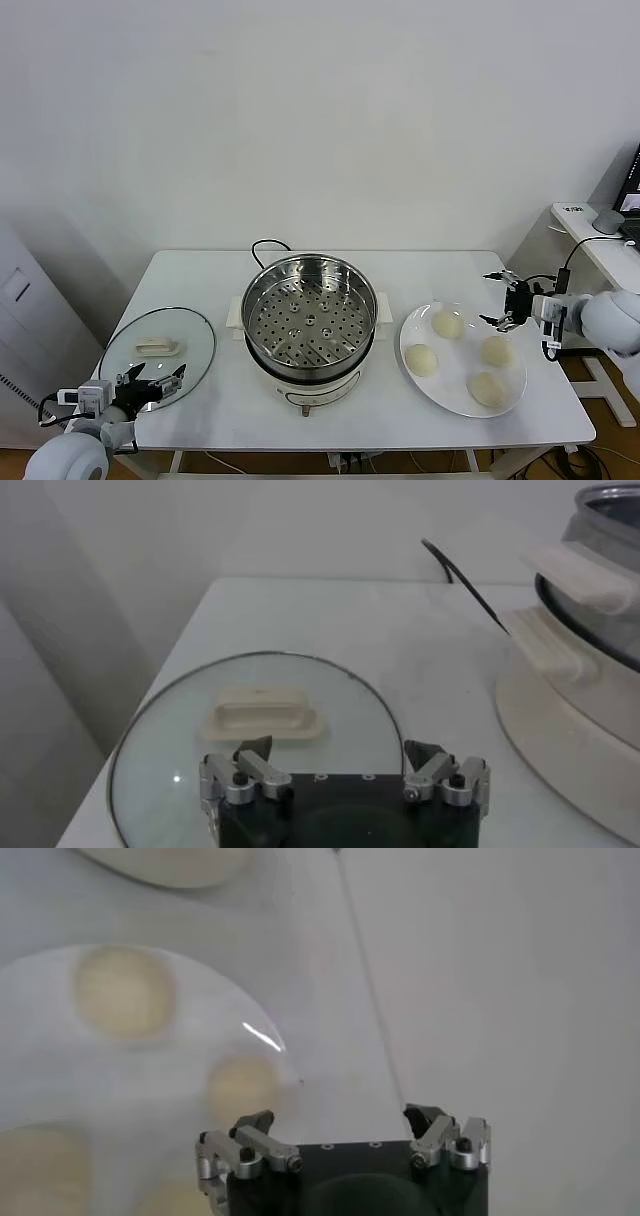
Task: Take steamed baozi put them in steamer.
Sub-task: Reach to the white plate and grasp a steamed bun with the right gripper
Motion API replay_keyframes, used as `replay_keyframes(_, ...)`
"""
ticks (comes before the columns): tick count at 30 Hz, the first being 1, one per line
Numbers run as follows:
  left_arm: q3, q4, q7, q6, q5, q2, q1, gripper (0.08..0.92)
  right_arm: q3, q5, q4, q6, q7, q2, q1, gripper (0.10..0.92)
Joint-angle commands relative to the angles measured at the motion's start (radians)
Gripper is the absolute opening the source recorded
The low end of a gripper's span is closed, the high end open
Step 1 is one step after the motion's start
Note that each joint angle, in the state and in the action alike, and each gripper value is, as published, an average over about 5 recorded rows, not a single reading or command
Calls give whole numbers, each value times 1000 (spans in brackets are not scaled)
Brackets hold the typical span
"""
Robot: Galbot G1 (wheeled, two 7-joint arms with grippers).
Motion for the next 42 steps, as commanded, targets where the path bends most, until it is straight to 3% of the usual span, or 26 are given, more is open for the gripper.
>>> replay_keyframes(1,0,-6,-1,6,7,-4,-1,823,-355,32,-149,27,-168,0,353,823)
replay_keyframes(18,1,-10,-1,14,13,4,-6,823,-615,13,-415,32,-257,278,546,823)
replay_keyframes(26,5,-11,-2,16,13,0,-11,823,-590,-94,-535,60,-253,380,523,823)
replay_keyframes(37,-7,-23,-2,15,13,0,9,823,-562,-200,-603,78,-287,425,506,817)
replay_keyframes(42,-10,-23,-2,13,13,1,15,823,-550,-195,-600,73,-291,423,493,766)
